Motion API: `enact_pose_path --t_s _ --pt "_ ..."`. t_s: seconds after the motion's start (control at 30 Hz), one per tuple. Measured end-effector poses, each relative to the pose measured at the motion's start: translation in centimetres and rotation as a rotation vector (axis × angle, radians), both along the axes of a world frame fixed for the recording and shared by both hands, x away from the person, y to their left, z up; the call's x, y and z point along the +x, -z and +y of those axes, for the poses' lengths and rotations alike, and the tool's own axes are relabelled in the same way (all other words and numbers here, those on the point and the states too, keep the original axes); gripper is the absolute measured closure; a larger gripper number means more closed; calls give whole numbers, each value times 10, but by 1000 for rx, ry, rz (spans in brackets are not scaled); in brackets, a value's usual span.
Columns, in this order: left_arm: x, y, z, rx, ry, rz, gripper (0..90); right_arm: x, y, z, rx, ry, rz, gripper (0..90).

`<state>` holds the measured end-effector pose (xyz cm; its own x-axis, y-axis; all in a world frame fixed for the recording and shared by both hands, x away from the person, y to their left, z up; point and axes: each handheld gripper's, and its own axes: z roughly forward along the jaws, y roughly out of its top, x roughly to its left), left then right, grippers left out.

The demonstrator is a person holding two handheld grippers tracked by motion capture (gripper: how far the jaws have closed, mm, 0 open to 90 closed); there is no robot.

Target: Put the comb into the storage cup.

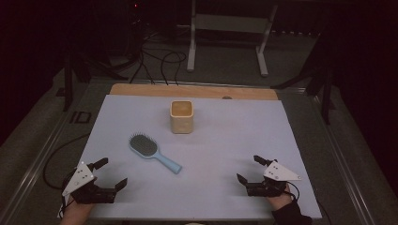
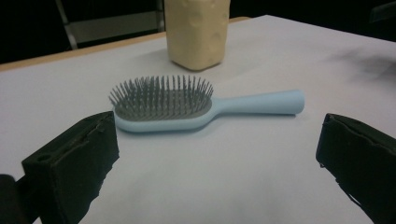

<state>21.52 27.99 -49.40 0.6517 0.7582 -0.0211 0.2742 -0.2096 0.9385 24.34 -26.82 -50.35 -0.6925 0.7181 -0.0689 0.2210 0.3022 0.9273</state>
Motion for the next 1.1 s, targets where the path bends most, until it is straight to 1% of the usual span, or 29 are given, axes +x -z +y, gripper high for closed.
enact_pose_path --t_s 0.07,0.23,0.27,0.3,0.37,0.4,0.43,0.47,0.5,0.53,0.57,0.6,0.7,0.8,0.83,0.9,0.97,1.03,1.1 --pt "0 -2 0 -6 2 -2 0 0 0 0 3 4 -1 81" --pt "-1 -5 0 0 0 -1 0 -1 -2 -1 5 16 -15 81" --pt "-2 -9 -1 -3 -2 11 0 -1 -2 -1 5 19 -18 81" --pt "-2 -11 -1 -7 1 8 0 -1 -2 -1 11 16 -15 81" --pt "-2 -16 -2 -14 5 19 0 -1 -2 -1 10 16 -16 81" --pt "-2 -19 -2 -20 0 17 0 -1 -2 -1 11 14 -15 81" --pt "-2 -19 -2 -20 0 17 0 -1 -2 -1 11 14 -15 81" --pt "-2 -23 -1 -30 4 21 0 -1 -2 -1 10 14 -13 81" --pt "-1 -29 -1 -35 4 29 0 -1 -2 -1 11 13 -13 81" --pt "-1 -29 -1 -35 4 29 0 -1 -2 -1 15 12 -11 81" --pt "0 -32 -1 -34 3 28 0 -1 -2 -1 14 12 -13 81" --pt "0 -38 -1 -19 5 29 0 -1 -2 -1 16 12 -13 81" --pt "2 -46 -3 -3 13 28 0 -1 -3 -1 19 12 -15 81" --pt "4 -51 -4 8 17 25 0 -2 -3 -1 17 12 -15 81" --pt "5 -55 -7 23 16 11 0 -2 -3 -1 22 12 -15 81" --pt "6 -60 -10 36 22 4 0 -2 -4 -1 30 10 -15 81" --pt "6 -60 -10 36 22 4 0 -2 -4 -1 31 9 -15 81" --pt "10 -68 -14 29 40 0 0 -2 -4 -1 30 8 -16 81" --pt "11 -70 -14 30 44 1 0 -2 -4 -1 31 7 -15 82"
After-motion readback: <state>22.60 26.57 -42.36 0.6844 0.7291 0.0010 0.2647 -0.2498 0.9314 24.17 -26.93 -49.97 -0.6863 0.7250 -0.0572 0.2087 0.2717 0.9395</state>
